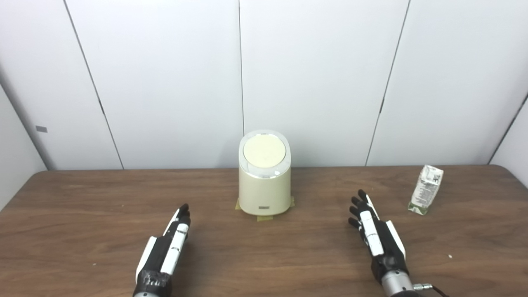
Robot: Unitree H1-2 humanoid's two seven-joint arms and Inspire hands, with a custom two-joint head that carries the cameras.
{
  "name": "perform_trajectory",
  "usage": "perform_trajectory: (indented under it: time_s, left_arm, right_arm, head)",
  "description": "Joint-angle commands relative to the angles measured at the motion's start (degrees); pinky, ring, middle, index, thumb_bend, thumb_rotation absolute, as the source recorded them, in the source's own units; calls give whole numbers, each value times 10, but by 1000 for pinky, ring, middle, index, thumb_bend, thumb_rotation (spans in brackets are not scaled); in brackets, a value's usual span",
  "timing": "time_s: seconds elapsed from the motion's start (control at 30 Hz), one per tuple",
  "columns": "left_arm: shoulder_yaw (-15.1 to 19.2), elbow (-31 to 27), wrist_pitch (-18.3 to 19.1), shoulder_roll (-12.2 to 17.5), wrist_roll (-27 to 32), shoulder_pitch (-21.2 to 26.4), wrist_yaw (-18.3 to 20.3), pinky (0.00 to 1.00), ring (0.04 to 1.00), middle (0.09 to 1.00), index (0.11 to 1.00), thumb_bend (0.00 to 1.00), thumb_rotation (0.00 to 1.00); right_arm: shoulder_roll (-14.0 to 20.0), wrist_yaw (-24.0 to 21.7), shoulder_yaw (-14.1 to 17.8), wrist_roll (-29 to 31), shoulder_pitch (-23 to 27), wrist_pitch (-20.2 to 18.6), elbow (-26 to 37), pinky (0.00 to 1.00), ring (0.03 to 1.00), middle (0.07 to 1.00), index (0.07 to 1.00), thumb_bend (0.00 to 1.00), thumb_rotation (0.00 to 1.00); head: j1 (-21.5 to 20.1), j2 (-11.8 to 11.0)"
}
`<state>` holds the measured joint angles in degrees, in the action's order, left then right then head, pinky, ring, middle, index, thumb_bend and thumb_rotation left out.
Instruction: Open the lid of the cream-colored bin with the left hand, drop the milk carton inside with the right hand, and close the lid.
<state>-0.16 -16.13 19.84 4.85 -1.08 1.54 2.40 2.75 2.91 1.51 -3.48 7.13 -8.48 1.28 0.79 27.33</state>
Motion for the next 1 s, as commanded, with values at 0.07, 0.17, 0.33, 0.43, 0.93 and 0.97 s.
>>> perform_trajectory:
  time_s: [0.07,0.17,0.33,0.43,0.93,0.97]
  left_arm:
    - [-15,-46,43,32,-58,99,1,930,958,953,992,599,663]
    - [-19,-36,65,39,-77,156,2,958,951,941,976,675,577]
    - [-34,7,70,41,-106,232,11,932,939,945,969,723,435]
    - [-52,38,67,53,-129,271,17,913,939,946,973,739,409]
    - [-132,252,46,66,-239,435,14,799,935,958,964,871,367]
    - [-137,270,40,67,-246,444,10,797,937,961,963,873,361]
  right_arm:
    - [-1,1,-2,-3,20,21,10,892,939,955,1000,622,1000]
    - [-4,3,-2,-3,20,20,10,901,942,958,1000,624,1000]
    - [-3,4,-3,-5,18,21,11,919,948,960,1000,614,1000]
    - [-4,3,-2,-2,17,18,12,931,951,959,1000,619,1000]
    - [-5,-1,-6,-3,15,11,21,934,956,960,1000,607,1000]
    - [-4,-1,-7,-3,15,11,20,935,956,959,1000,606,1000]
  head:
    - [1,-3]
    - [0,-3]
    - [-2,-3]
    - [-2,-3]
    - [-2,-2]
    - [-2,-2]
